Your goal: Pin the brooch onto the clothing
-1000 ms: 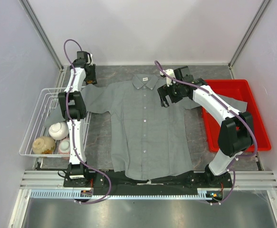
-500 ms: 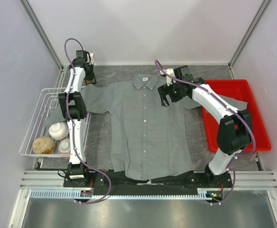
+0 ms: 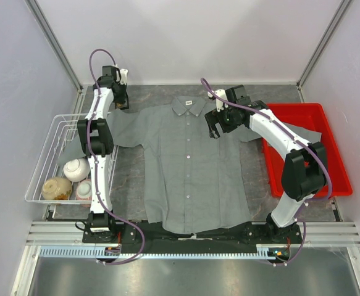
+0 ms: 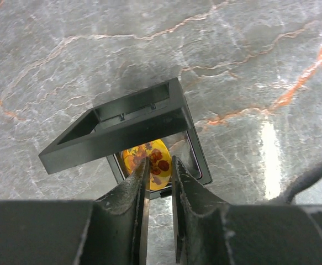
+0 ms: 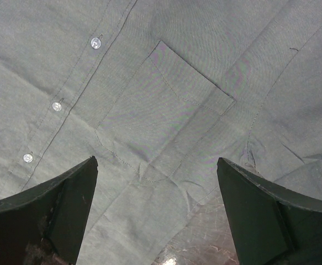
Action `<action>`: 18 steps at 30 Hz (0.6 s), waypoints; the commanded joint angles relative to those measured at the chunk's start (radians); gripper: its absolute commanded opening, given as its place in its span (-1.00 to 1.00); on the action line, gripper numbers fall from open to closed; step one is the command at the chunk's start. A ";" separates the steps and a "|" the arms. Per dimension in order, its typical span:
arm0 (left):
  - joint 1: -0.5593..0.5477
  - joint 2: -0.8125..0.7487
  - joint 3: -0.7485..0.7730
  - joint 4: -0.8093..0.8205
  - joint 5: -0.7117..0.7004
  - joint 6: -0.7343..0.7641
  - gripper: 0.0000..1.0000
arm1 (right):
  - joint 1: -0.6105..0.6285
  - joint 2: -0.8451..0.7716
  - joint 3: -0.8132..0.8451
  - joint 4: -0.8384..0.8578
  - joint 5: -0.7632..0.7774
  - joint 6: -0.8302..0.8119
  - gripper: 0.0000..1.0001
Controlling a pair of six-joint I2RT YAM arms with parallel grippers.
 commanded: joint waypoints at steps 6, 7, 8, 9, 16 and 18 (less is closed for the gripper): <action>-0.029 -0.052 -0.040 -0.003 0.117 0.023 -0.97 | -0.006 -0.017 0.015 0.010 0.006 -0.002 0.92; -0.029 -0.055 -0.040 0.004 0.102 0.023 -0.97 | -0.006 -0.019 0.014 0.011 0.008 -0.002 0.92; -0.029 -0.053 -0.040 0.005 0.095 0.019 -0.97 | -0.004 -0.022 0.014 0.010 0.006 -0.002 0.92; -0.029 -0.059 -0.042 0.016 0.082 0.008 -0.97 | -0.004 -0.025 0.011 0.010 0.008 -0.004 0.92; -0.029 -0.130 -0.129 0.097 -0.001 -0.001 -0.97 | -0.007 -0.032 0.001 0.014 0.000 0.001 0.92; -0.030 -0.155 -0.142 0.111 -0.028 0.002 -0.97 | -0.009 -0.035 -0.002 0.014 0.000 0.004 0.92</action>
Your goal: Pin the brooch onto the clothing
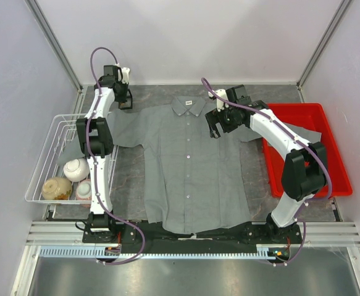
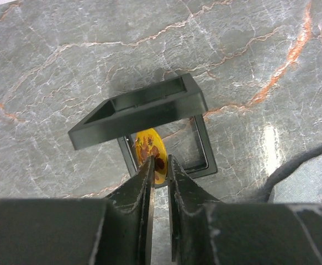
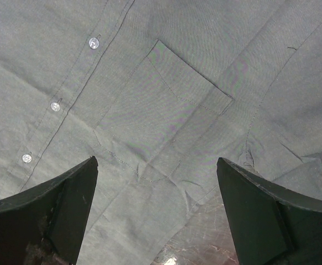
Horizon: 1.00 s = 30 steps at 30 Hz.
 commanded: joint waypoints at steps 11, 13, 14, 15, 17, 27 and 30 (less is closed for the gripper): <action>-0.007 -0.113 -0.049 0.048 -0.101 0.021 -0.97 | -0.007 -0.052 -0.011 0.017 -0.006 0.007 0.91; -0.007 -0.127 -0.053 0.054 -0.095 0.020 -0.97 | -0.009 -0.055 -0.011 0.019 -0.006 0.007 0.92; -0.009 -0.132 -0.053 0.055 -0.091 0.020 -0.97 | -0.009 -0.057 -0.011 0.017 -0.007 0.007 0.92; -0.007 -0.141 -0.055 0.054 -0.093 0.021 -0.97 | -0.009 -0.058 -0.012 0.017 -0.007 0.007 0.92; -0.007 -0.158 -0.065 0.054 -0.088 0.024 -0.97 | -0.011 -0.065 -0.011 0.016 -0.009 0.005 0.93; -0.005 -0.299 -0.190 0.036 -0.010 0.044 -0.97 | -0.017 -0.085 0.022 0.003 -0.041 -0.004 0.96; -0.007 -0.342 -0.227 0.028 0.028 0.044 -0.97 | -0.018 -0.094 0.028 0.006 -0.044 -0.002 0.96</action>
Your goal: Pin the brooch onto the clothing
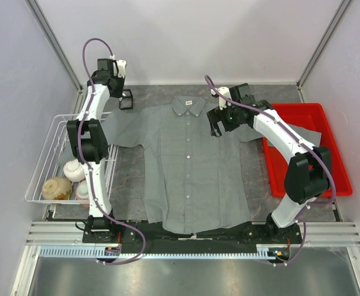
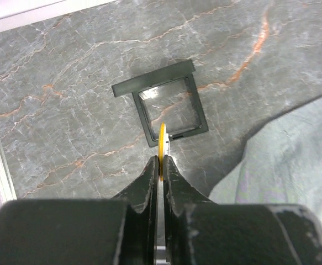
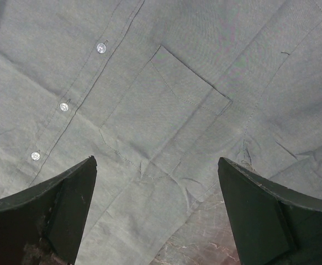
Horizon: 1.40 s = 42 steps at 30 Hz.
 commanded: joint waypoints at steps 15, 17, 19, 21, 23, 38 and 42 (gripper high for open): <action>-0.092 -0.615 -0.431 -0.081 0.982 0.109 -0.97 | -0.006 -0.257 -0.042 0.204 -0.310 -0.030 0.96; -0.112 -0.691 -0.489 -0.072 1.080 0.091 -0.97 | -0.006 -0.263 -0.029 0.200 -0.402 -0.032 0.96; -0.127 -0.753 -0.523 -0.061 1.134 0.074 -0.97 | -0.004 -0.279 -0.035 0.212 -0.534 -0.050 0.96; -0.162 -0.790 -0.564 -0.053 1.185 0.075 -0.97 | 0.000 -0.292 -0.047 0.248 -0.594 -0.035 0.96; -0.193 -0.841 -0.604 -0.047 1.217 0.080 -0.97 | 0.011 -0.312 -0.065 0.307 -0.619 -0.012 0.96; -0.331 -0.978 -0.731 0.037 1.246 0.088 -0.96 | 0.191 -0.379 -0.113 0.358 -0.622 -0.052 0.63; -0.346 -0.988 -0.748 0.043 1.237 0.091 -0.96 | 0.208 -0.364 -0.092 0.358 -0.617 -0.061 0.40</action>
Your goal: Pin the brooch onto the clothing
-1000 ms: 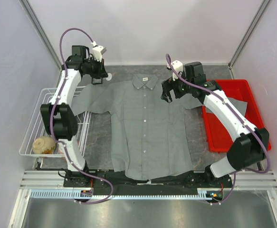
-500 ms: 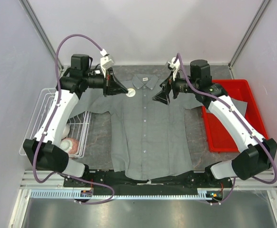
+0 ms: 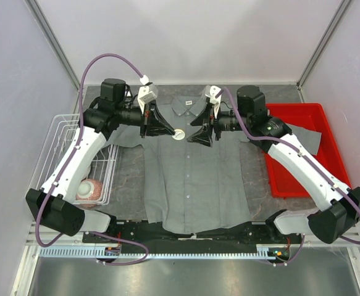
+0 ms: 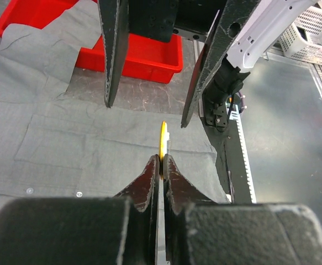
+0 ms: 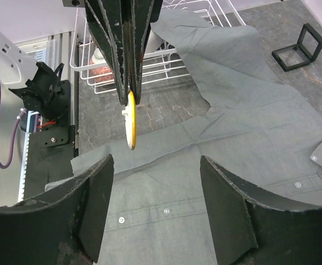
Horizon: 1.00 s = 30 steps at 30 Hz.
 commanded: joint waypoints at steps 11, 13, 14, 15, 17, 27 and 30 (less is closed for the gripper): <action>-0.036 -0.038 -0.037 0.112 -0.025 -0.027 -0.96 | 0.056 0.030 0.042 0.024 -0.029 -0.041 0.15; -0.042 -0.041 -0.045 0.121 -0.037 -0.029 -0.96 | 0.056 0.035 0.047 0.026 -0.026 -0.029 0.21; -0.042 -0.041 -0.046 0.122 -0.040 -0.030 -0.97 | 0.056 0.038 0.050 0.024 -0.023 -0.023 0.22; -0.045 -0.039 -0.048 0.119 -0.045 -0.030 -0.96 | 0.056 0.041 0.054 0.027 -0.017 -0.015 0.23; -0.046 -0.041 -0.052 0.122 -0.060 -0.030 -0.96 | 0.058 0.046 0.059 0.033 -0.011 0.011 0.23; -0.054 -0.047 -0.060 0.154 -0.117 -0.055 -0.96 | 0.059 0.062 0.059 0.052 0.006 0.063 0.14; -0.056 -0.049 -0.065 0.156 -0.134 -0.055 -0.96 | 0.058 0.067 0.061 0.059 0.003 0.074 0.13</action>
